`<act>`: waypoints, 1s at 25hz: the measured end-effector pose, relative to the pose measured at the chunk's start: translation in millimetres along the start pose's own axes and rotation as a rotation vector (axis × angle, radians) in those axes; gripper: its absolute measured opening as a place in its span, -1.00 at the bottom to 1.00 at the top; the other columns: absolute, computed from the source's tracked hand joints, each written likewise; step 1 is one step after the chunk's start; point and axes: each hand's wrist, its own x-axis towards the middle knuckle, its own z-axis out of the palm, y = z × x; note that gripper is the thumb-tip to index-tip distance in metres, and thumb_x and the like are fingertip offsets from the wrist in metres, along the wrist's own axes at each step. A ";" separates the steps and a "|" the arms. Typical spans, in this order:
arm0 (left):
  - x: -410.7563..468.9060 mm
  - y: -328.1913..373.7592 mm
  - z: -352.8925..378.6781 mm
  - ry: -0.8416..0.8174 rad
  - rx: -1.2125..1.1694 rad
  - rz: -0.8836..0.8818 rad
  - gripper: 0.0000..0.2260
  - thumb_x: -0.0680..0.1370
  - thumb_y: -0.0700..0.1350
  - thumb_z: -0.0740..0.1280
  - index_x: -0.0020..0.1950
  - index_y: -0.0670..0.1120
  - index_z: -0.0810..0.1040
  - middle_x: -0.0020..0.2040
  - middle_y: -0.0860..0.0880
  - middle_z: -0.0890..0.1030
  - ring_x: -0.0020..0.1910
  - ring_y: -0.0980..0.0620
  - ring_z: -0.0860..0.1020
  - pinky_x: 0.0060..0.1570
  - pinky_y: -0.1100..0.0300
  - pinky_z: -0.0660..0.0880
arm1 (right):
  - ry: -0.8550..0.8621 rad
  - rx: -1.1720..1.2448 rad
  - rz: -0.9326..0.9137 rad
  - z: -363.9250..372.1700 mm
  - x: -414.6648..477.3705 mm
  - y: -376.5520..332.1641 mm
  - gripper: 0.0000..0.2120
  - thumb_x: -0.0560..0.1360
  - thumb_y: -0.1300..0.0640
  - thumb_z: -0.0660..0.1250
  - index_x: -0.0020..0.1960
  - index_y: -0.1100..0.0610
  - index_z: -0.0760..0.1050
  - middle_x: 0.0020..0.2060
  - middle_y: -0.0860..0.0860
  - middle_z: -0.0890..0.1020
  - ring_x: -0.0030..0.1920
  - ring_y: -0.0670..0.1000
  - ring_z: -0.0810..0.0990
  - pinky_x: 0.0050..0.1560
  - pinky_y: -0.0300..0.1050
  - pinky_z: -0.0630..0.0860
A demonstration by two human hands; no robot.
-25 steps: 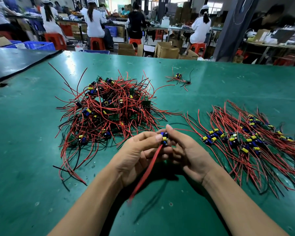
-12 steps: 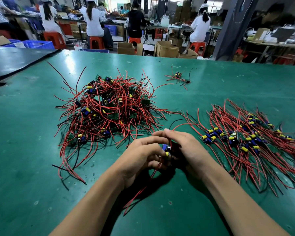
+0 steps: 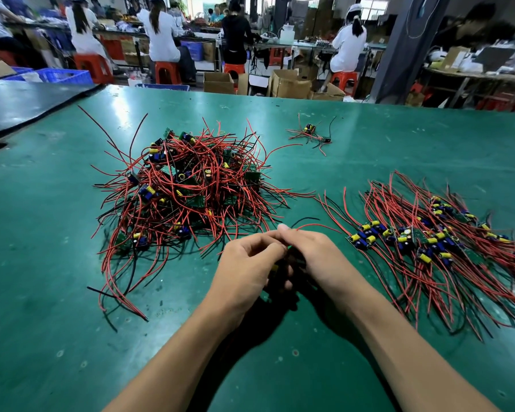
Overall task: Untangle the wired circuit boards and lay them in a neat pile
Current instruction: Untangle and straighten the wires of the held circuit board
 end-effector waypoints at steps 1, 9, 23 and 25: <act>-0.3 -0.2 -0.7 -0.030 0.037 0.006 -0.78 0.55 -0.32 0.30 -0.24 -0.14 0.66 -0.31 -0.05 0.66 -0.50 0.02 0.56 -0.52 0.28 0.46 | -0.001 -0.038 -0.012 0.7 -0.2 1.3 -0.64 0.63 -0.03 0.28 -0.07 0.24 0.66 -0.46 0.06 0.56 -0.52 -0.02 0.51 -0.53 -0.26 0.41; 0.5 2.8 -6.1 -0.185 0.124 -0.104 -0.79 0.55 -0.25 0.30 -0.25 -0.18 0.66 -0.42 -0.14 0.58 -0.54 -0.03 0.52 -0.54 0.30 0.41 | -0.166 -0.107 0.051 -10.7 -1.6 -2.1 -0.53 0.66 -0.09 0.20 0.04 0.33 0.60 -0.31 0.30 0.64 -0.52 0.07 0.53 -0.48 -0.20 0.43; 0.2 -0.1 -1.8 -0.131 0.066 -0.104 -0.77 0.58 -0.24 0.27 -0.21 -0.15 0.66 -0.38 -0.18 0.61 -0.53 -0.07 0.53 -0.53 0.17 0.52 | 0.041 -0.060 -0.021 -8.0 9.7 9.0 -0.57 0.61 -0.20 0.27 -0.15 0.12 0.66 -0.46 0.04 0.53 -0.54 -0.03 0.41 -0.55 -0.23 0.30; 1.4 -1.3 -3.0 -0.114 0.057 -0.088 -0.79 0.60 -0.22 0.27 -0.15 -0.14 0.67 -0.37 -0.19 0.60 -0.51 -0.09 0.55 -0.53 0.20 0.50 | -0.044 -0.063 -0.007 -2.2 4.0 9.4 -0.61 0.59 -0.19 0.30 -0.23 0.07 0.59 -0.52 0.10 0.48 -0.58 0.03 0.40 -0.53 -0.20 0.28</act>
